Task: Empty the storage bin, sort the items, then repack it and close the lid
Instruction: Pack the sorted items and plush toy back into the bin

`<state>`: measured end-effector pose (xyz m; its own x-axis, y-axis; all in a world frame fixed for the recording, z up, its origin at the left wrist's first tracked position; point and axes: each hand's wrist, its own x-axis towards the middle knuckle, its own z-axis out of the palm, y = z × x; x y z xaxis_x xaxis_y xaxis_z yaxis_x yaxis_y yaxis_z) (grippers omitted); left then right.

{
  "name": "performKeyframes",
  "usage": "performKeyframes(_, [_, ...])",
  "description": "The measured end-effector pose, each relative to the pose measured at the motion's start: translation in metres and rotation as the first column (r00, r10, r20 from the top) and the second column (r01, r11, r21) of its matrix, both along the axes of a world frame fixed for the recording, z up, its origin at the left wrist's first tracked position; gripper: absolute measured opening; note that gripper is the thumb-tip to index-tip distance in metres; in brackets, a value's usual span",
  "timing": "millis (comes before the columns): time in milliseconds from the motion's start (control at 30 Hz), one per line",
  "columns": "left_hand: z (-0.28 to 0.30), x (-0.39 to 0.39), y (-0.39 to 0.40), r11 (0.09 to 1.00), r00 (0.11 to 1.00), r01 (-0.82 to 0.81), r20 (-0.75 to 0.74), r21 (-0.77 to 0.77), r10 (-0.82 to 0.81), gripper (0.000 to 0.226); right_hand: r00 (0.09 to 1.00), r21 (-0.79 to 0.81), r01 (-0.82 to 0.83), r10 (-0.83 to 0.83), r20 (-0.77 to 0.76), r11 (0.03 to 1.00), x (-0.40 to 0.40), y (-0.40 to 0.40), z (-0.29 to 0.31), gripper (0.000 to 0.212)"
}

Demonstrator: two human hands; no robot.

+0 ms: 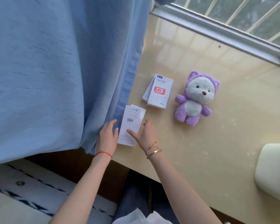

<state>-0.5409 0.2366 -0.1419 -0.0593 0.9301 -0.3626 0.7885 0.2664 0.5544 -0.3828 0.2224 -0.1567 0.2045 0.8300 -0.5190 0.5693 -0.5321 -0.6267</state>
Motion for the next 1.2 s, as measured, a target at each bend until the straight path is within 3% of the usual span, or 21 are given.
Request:
performKeyframes(300, [-0.022,0.01,-0.002,0.996,0.997,0.019,0.075,-0.082,-0.013,0.048,0.979,0.062,0.123,-0.111,-0.169,0.991,0.002,-0.018,-0.013,0.058])
performKeyframes(433, [-0.028,0.022,-0.001,0.989,0.998,0.055,0.035,-0.137,-0.05,0.066,0.966,0.112,0.208,-0.187,-0.176,0.972,0.025,-0.031,-0.007,0.056])
performKeyframes(600, [-0.026,0.037,-0.002,0.985,0.996,0.087,-0.019,-0.149,-0.09,0.057,0.949,0.131,0.292,-0.27,-0.163,0.947,0.056,-0.053,0.004,0.057])
performKeyframes(833, [0.003,0.073,-0.025,0.992,0.999,0.023,0.036,-0.126,-0.019,0.062,0.891,0.129,0.439,-0.412,-0.192,0.889,0.114,-0.092,0.036,0.056])
performKeyframes(967, [0.033,0.105,-0.047,0.996,0.992,0.031,0.125,-0.08,-0.021,0.082,0.86,0.158,0.5,-0.467,-0.206,0.851,0.158,-0.125,0.061,0.058])
performKeyframes(1200, [0.106,0.217,-0.112,0.995,0.929,0.098,0.36,-0.02,-0.084,0.071,0.829,0.22,0.557,-0.519,-0.209,0.801,0.263,-0.201,0.11,0.056])
